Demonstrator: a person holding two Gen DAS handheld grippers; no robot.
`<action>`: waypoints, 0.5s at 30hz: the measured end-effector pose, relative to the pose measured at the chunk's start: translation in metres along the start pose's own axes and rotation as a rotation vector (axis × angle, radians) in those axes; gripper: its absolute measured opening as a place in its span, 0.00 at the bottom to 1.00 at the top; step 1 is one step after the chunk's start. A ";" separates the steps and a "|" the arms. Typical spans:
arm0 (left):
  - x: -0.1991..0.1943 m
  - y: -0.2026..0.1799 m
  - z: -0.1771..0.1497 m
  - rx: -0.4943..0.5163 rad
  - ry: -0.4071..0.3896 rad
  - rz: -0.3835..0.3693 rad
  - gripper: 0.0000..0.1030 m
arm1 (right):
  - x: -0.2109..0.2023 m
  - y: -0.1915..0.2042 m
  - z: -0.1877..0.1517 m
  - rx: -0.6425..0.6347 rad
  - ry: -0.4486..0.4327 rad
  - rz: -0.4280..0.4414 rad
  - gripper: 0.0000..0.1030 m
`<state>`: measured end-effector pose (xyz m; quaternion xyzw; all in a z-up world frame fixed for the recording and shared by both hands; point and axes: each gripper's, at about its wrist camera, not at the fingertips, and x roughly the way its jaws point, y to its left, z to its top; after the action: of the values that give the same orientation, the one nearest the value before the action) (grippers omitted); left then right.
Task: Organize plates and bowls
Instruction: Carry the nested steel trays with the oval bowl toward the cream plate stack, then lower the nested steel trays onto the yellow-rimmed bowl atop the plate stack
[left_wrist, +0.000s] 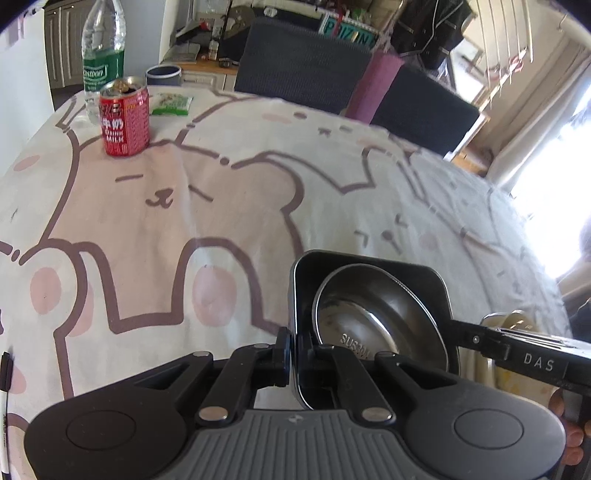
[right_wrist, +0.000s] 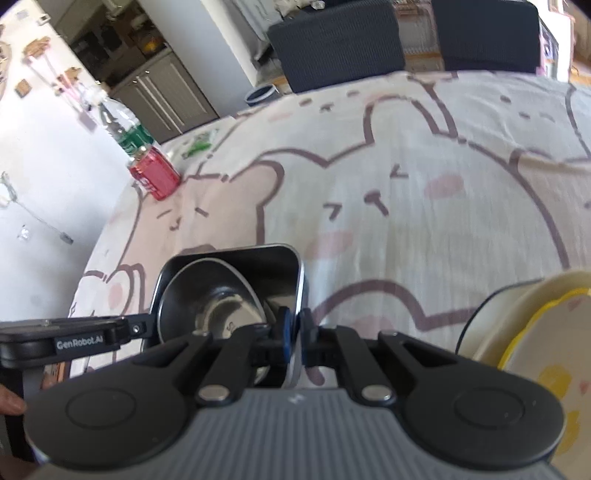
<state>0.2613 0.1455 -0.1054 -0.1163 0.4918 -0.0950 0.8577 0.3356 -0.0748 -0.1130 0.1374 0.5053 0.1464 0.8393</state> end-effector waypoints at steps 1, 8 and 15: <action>-0.003 -0.001 0.000 -0.005 -0.011 -0.006 0.04 | -0.005 -0.002 0.001 -0.002 -0.008 0.010 0.06; -0.026 -0.021 0.001 -0.021 -0.087 -0.058 0.05 | -0.036 -0.011 0.005 -0.023 -0.062 0.048 0.06; -0.037 -0.061 -0.002 0.005 -0.126 -0.116 0.05 | -0.075 -0.036 0.007 0.001 -0.123 0.053 0.06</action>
<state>0.2382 0.0976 -0.0587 -0.1482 0.4288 -0.1384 0.8803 0.3120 -0.1375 -0.0636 0.1600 0.4490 0.1595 0.8645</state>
